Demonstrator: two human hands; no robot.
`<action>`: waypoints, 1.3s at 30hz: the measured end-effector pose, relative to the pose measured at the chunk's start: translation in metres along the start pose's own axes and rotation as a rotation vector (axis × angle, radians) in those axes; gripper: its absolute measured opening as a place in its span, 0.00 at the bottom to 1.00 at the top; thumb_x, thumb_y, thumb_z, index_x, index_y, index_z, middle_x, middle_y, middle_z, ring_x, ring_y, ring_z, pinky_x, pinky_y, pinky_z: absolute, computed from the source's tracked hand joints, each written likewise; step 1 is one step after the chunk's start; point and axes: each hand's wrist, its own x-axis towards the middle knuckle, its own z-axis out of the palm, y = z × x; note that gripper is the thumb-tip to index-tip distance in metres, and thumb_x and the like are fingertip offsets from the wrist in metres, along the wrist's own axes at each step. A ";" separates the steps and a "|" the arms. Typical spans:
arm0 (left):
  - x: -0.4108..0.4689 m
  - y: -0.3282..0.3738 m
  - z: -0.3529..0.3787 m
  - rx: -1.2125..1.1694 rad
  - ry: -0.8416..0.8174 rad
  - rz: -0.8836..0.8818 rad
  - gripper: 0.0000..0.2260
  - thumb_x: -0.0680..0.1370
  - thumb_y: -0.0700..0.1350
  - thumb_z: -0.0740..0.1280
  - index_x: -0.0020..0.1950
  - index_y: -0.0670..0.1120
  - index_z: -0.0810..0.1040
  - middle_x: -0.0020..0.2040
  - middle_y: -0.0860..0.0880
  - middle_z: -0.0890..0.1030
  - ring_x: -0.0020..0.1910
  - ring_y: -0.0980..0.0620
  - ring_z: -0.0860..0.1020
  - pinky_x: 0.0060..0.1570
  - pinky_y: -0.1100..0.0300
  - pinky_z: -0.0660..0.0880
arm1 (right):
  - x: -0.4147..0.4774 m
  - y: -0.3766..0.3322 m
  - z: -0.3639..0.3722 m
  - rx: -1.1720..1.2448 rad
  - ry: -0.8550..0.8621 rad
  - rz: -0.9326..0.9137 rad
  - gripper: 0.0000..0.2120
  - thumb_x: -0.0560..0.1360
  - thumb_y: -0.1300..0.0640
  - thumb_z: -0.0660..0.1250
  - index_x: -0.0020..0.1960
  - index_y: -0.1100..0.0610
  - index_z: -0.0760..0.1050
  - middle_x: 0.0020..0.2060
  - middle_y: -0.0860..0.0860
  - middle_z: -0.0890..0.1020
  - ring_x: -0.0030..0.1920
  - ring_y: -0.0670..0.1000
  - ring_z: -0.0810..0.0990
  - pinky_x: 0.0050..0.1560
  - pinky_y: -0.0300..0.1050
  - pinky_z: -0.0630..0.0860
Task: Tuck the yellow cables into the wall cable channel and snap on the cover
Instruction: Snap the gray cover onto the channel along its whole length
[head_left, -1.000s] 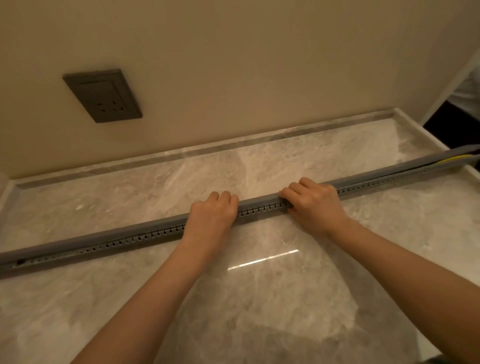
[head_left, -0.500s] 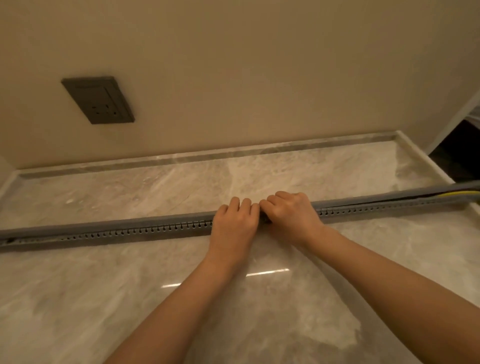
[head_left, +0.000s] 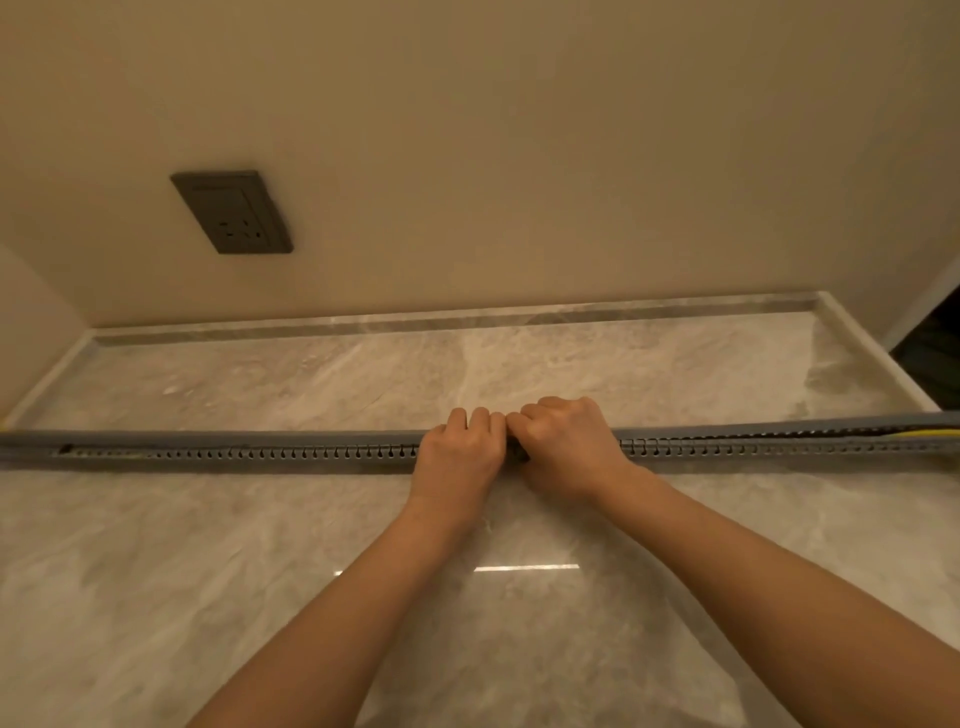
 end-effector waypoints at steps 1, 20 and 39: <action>0.000 -0.002 0.001 0.004 -0.006 0.020 0.09 0.56 0.35 0.71 0.28 0.47 0.75 0.24 0.51 0.73 0.22 0.54 0.72 0.18 0.64 0.64 | 0.001 -0.001 0.000 -0.001 -0.001 -0.001 0.15 0.47 0.62 0.77 0.25 0.56 0.72 0.20 0.49 0.75 0.20 0.51 0.72 0.22 0.35 0.57; 0.001 -0.019 0.002 -0.002 -0.038 0.171 0.16 0.46 0.35 0.76 0.26 0.46 0.73 0.22 0.50 0.73 0.19 0.53 0.71 0.17 0.67 0.61 | -0.049 0.023 -0.008 -0.157 0.027 0.017 0.10 0.62 0.64 0.74 0.43 0.57 0.81 0.34 0.51 0.81 0.32 0.52 0.78 0.26 0.42 0.73; -0.001 -0.010 0.005 0.072 -0.041 0.087 0.16 0.50 0.36 0.76 0.31 0.48 0.75 0.27 0.52 0.75 0.24 0.54 0.73 0.18 0.66 0.61 | -0.033 0.026 -0.021 -0.075 -0.146 0.070 0.12 0.49 0.66 0.76 0.29 0.60 0.76 0.23 0.52 0.77 0.23 0.54 0.75 0.23 0.37 0.61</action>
